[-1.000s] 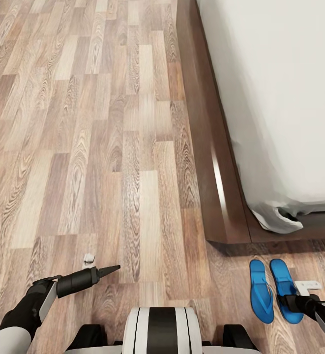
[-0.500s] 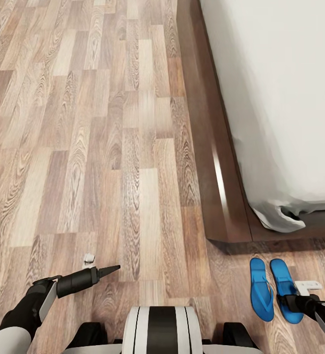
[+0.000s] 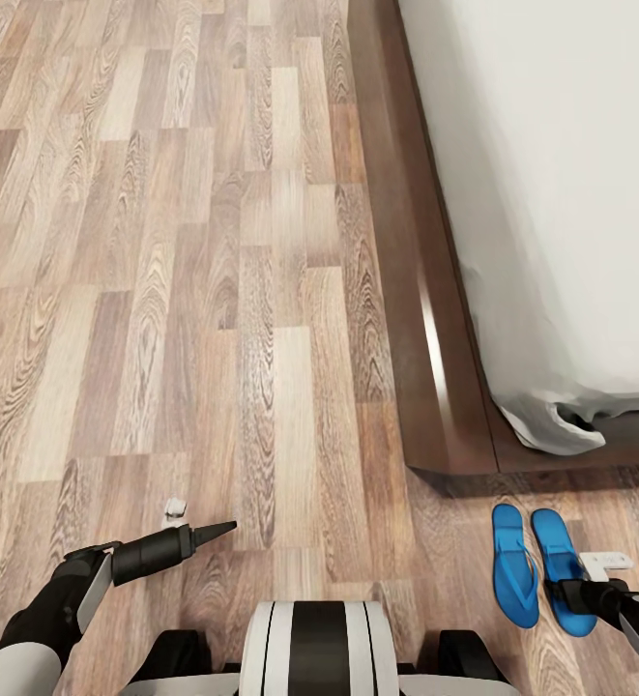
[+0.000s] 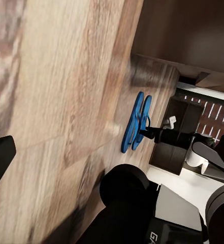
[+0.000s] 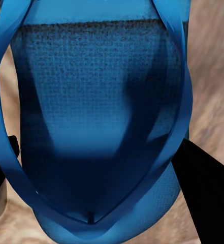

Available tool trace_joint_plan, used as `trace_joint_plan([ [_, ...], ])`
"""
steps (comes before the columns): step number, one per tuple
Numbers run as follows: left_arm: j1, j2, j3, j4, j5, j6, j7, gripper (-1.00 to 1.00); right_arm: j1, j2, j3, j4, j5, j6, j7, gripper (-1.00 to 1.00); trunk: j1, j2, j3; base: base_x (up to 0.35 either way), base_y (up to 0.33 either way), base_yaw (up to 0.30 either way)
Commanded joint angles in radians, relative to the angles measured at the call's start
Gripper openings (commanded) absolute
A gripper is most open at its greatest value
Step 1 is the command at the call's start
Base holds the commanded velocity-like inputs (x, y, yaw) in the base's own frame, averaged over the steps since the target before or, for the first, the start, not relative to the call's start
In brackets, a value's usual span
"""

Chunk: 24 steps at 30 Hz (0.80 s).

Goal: In the bedroom, move the book from the bed onto either nightstand, and place the two sandals side by side next to the bed.

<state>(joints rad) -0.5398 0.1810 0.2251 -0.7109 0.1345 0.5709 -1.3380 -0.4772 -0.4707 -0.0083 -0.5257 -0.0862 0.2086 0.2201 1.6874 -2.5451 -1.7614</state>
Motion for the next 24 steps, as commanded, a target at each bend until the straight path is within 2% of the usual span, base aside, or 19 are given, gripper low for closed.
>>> trace_joint_plan([
  [1,0.000,0.000,0.000,0.000,0.002,0.010,-0.003,1.00,0.000,0.000,-0.001,-0.002,-0.009,0.007,0.002,-1.00,0.000,0.000,0.000,0.000,0.000,0.000],
  [5,0.000,0.000,0.000,0.000,0.002,0.010,-0.003,1.00,0.000,0.000,-0.001,-0.002,-0.009,0.006,0.002,-1.00,0.000,0.000,0.000,0.000,0.000,0.000],
  [9,0.000,0.000,0.000,0.000,0.002,0.010,-0.003,1.00,0.000,0.000,-0.001,-0.002,-0.009,0.006,0.002,-1.00,0.002,-0.001,-0.016,0.000,0.000,0.000],
  [24,0.000,0.000,0.000,0.001,0.002,0.010,-0.003,1.00,0.000,0.000,-0.001,-0.002,-0.009,0.006,0.002,-1.00,0.002,-0.001,-0.016,0.000,0.000,0.000],
])
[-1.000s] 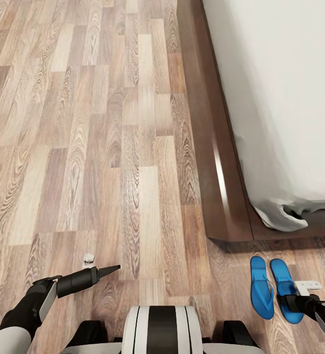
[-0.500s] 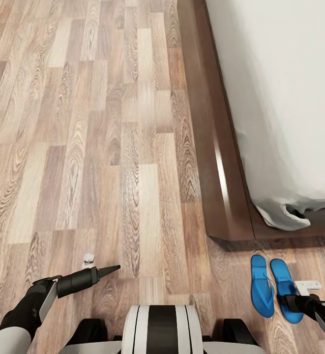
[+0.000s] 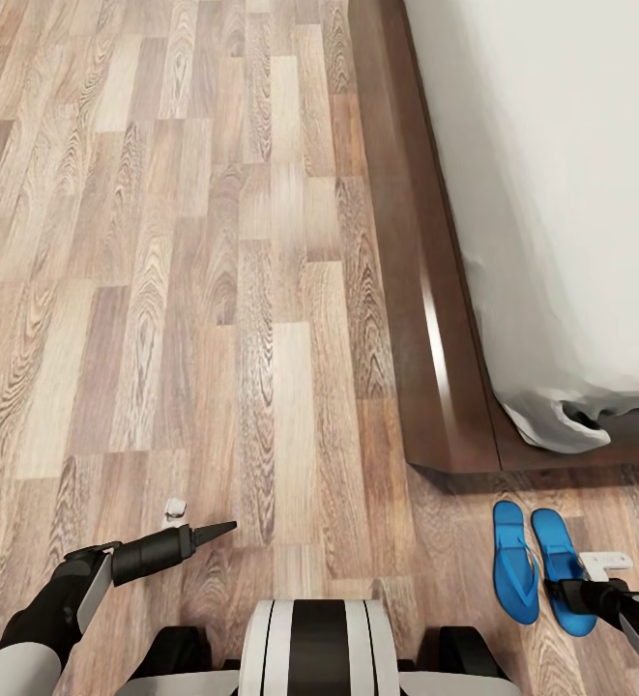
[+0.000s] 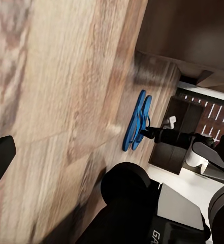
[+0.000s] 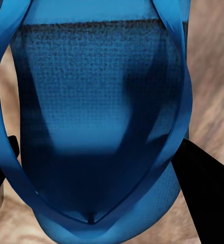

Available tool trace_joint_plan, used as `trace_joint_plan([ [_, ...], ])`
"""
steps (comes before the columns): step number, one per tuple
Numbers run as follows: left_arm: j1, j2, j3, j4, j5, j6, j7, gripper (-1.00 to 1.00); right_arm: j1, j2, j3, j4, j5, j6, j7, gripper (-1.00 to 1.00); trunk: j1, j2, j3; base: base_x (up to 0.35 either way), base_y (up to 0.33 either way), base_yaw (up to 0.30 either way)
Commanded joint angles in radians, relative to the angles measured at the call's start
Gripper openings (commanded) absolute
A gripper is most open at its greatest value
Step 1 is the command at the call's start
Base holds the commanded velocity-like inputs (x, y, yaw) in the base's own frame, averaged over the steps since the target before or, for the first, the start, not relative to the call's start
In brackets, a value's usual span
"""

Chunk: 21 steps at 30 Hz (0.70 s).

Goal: In the bedroom, move the book from the bed onto either nightstand, and place the two sandals side by side next to the bed.

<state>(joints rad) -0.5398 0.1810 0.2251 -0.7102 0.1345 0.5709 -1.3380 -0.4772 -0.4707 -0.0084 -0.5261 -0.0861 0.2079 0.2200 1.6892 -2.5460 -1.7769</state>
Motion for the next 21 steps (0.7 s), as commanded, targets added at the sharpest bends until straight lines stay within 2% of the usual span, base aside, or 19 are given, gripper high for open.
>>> trace_joint_plan([
  [1,0.000,0.000,0.000,0.000,0.002,0.010,-0.003,1.00,0.000,0.000,-0.001,-0.002,-0.009,0.007,0.002,-1.00,0.000,0.000,0.000,0.000,0.000,0.000],
  [5,0.000,0.000,0.000,0.000,0.002,0.010,-0.003,1.00,0.000,0.000,-0.001,-0.002,-0.009,0.007,0.002,-1.00,0.001,-0.001,-0.012,0.000,0.000,0.000],
  [21,0.000,0.000,0.000,0.000,0.002,0.010,-0.003,1.00,0.000,0.000,-0.001,-0.002,-0.009,0.007,0.002,-1.00,0.001,-0.001,-0.012,0.000,0.000,0.000],
])
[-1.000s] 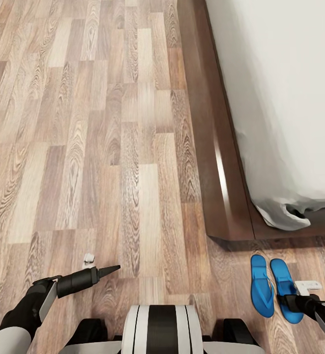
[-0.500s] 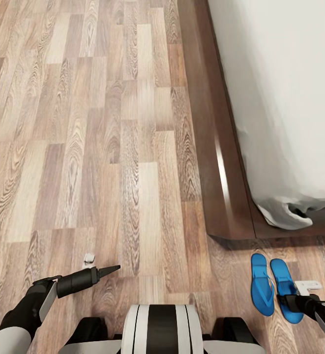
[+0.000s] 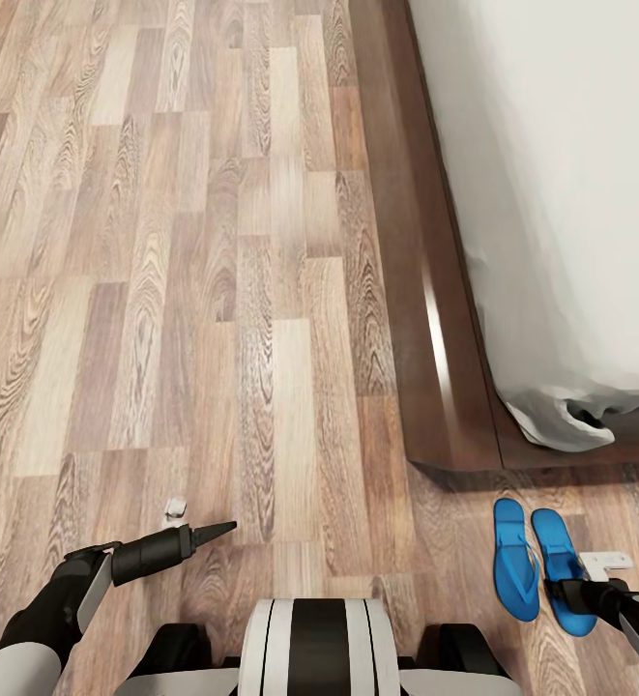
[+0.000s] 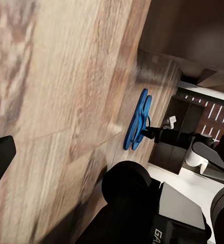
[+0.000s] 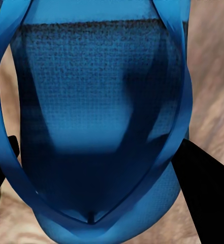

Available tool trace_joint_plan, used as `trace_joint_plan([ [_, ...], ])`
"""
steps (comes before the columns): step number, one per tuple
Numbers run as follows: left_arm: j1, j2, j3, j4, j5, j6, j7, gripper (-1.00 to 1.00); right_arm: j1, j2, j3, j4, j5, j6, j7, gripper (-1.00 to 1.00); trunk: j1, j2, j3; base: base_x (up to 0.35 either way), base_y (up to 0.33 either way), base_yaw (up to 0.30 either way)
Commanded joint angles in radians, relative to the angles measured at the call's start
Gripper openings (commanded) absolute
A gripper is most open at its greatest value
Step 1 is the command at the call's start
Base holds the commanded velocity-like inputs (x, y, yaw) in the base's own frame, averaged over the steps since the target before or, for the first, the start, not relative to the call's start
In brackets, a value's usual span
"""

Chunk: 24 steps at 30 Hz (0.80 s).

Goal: In the bedroom, move the book from the bed onto either nightstand, and place the two sandals side by side next to the bed.

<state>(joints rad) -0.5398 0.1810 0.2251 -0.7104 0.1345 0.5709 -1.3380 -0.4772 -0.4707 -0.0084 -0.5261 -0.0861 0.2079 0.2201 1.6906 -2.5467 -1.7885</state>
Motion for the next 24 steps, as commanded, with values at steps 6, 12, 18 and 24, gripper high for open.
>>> trace_joint_plan([
  [6,0.000,0.000,-0.001,0.000,0.002,0.010,-0.003,1.00,0.000,0.000,-0.001,-0.002,-0.009,0.007,0.002,-1.00,0.000,0.000,0.000,0.097,0.000,0.000],
  [12,0.000,0.000,-0.001,0.000,0.002,0.010,-0.001,1.00,0.000,0.000,-0.001,-0.002,-0.009,0.007,0.003,-1.00,0.000,0.000,0.000,0.015,0.000,0.000],
  [18,0.000,0.000,-0.001,0.000,0.002,0.010,-0.001,1.00,0.000,0.000,-0.001,-0.002,-0.009,0.007,0.002,-1.00,0.000,0.000,0.000,0.079,0.000,0.000],
  [24,0.000,0.000,-0.001,0.000,0.002,0.010,-0.001,1.00,0.000,0.000,-0.001,-0.002,-0.009,0.007,0.002,-1.00,0.000,0.000,0.000,0.032,0.000,0.000],
])
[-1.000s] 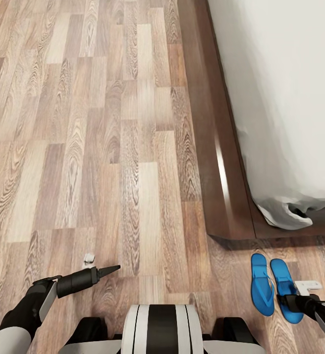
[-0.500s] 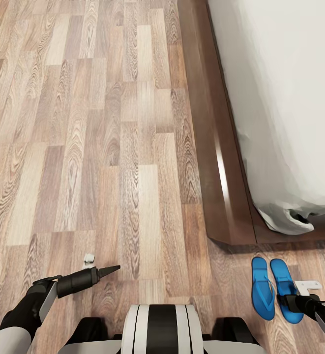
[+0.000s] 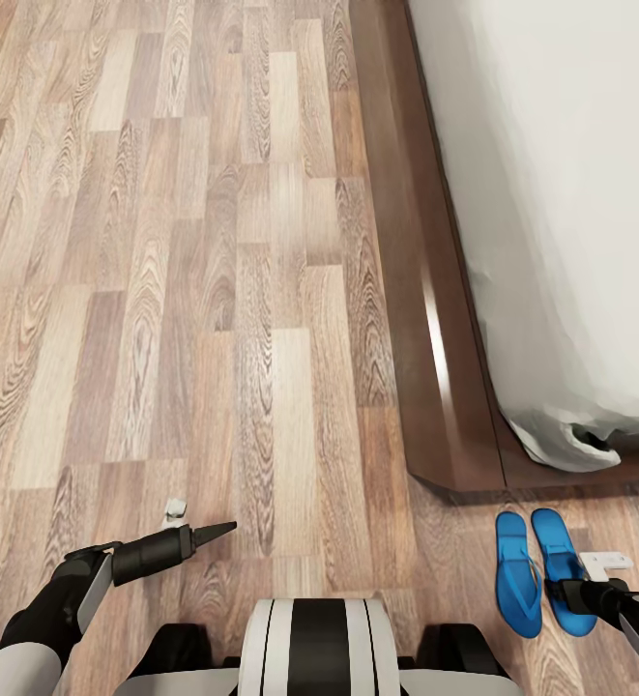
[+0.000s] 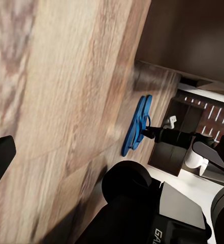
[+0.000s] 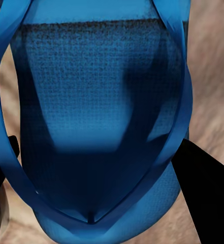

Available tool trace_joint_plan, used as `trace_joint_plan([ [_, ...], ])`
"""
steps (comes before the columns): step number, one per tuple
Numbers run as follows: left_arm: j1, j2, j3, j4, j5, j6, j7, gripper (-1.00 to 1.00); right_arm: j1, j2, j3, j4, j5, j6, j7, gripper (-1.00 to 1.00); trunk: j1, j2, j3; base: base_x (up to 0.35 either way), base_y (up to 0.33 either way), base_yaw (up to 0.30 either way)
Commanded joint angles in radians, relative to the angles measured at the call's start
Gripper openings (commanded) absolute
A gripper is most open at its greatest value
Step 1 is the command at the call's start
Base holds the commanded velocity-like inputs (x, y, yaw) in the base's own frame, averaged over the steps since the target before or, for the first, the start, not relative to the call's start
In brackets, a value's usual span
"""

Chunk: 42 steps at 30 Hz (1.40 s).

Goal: In the bedroom, move the book from the bed onto either nightstand, and place the two sandals side by side next to the bed.

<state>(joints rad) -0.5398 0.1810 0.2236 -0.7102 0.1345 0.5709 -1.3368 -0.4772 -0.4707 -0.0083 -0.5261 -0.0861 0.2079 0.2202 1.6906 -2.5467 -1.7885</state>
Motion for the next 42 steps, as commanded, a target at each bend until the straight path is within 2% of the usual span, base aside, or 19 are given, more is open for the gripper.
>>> trace_joint_plan([
  [1,0.000,0.000,0.000,0.000,0.002,0.010,-0.003,1.00,0.000,0.000,-0.001,-0.002,-0.009,0.007,0.002,-1.00,0.000,0.000,0.000,0.004,0.000,0.000],
  [7,0.000,0.000,0.000,0.000,0.002,0.010,-0.003,1.00,0.000,0.000,-0.001,-0.002,-0.009,0.007,0.002,-1.00,0.000,0.000,0.000,0.002,0.000,0.000],
  [11,0.000,0.000,0.000,0.000,0.001,0.010,-0.003,1.00,0.000,0.000,-0.001,-0.002,-0.009,0.007,0.002,-1.00,0.002,-0.001,-0.016,0.000,0.000,0.000],
  [42,0.000,0.000,0.000,0.000,0.002,0.011,-0.002,1.00,0.000,0.000,-0.001,-0.002,-0.009,0.004,0.002,-1.00,0.002,-0.001,-0.016,0.000,0.000,0.000],
])
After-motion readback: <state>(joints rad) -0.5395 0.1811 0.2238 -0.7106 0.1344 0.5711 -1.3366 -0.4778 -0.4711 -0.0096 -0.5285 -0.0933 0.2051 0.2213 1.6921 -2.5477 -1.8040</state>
